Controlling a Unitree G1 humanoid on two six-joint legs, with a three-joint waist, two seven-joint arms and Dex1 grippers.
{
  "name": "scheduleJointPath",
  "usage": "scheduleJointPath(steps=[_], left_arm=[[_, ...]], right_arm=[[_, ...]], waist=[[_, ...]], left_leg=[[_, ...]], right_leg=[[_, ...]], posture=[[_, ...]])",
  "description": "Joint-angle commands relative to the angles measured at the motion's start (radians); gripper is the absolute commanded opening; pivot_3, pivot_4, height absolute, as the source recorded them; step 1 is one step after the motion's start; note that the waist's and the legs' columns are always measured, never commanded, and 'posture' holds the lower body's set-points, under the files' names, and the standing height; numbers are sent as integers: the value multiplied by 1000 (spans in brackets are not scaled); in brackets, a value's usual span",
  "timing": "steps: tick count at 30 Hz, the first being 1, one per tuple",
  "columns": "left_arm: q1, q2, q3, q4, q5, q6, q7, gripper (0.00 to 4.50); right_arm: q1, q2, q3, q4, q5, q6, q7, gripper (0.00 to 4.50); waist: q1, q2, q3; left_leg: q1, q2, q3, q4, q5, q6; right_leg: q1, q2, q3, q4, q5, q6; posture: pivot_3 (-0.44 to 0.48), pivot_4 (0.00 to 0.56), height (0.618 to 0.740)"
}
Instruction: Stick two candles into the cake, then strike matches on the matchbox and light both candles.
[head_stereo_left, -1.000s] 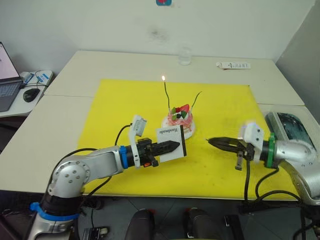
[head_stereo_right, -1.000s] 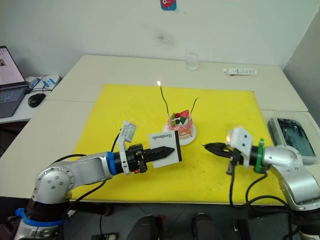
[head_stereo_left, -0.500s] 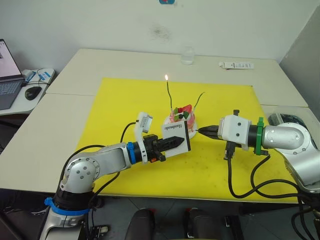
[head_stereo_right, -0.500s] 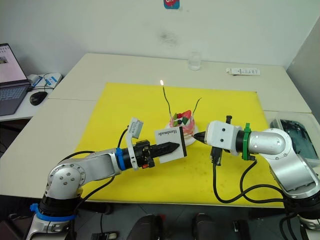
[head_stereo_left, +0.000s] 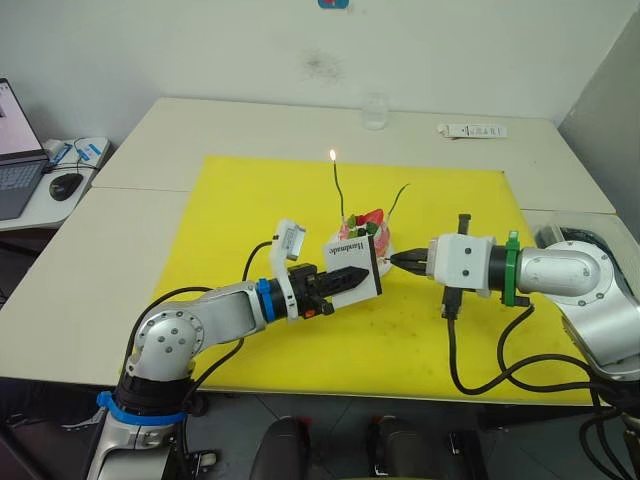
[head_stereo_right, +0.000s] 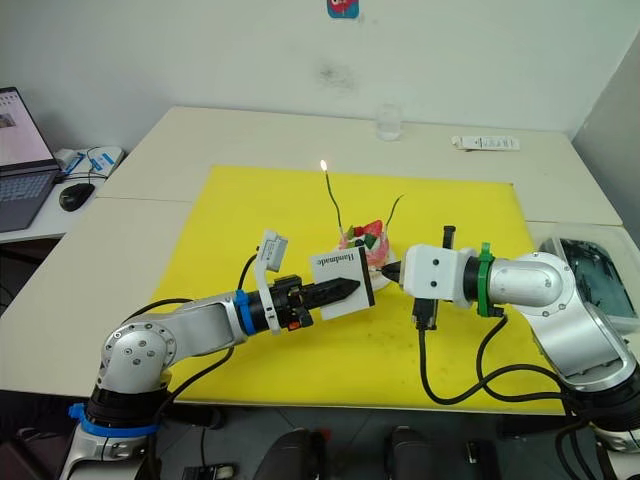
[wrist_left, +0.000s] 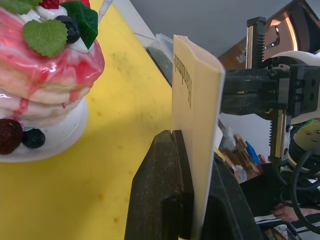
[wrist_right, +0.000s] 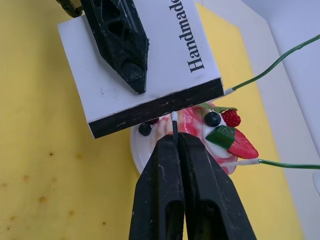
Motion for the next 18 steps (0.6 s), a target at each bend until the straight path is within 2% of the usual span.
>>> scheduleJointPath(steps=[1,18], left_arm=[[-19,-10,16,-15,-7,2,-2,0],[-31,-30,30,-26,-43,4,-9,0]], right_arm=[[-31,3,4,-6,-17,-25,10,38],[-45,0,49,29,-73,-67,56,38]], waist=[[0,0,0],[0,0,0]], left_leg=[[0,0,0,0,0,0],[0,0,0,0,0,0]], right_leg=[[0,0,0,0,0,0],[0,0,0,0,0,0]], posture=[[0,150,740],[0,150,740]])
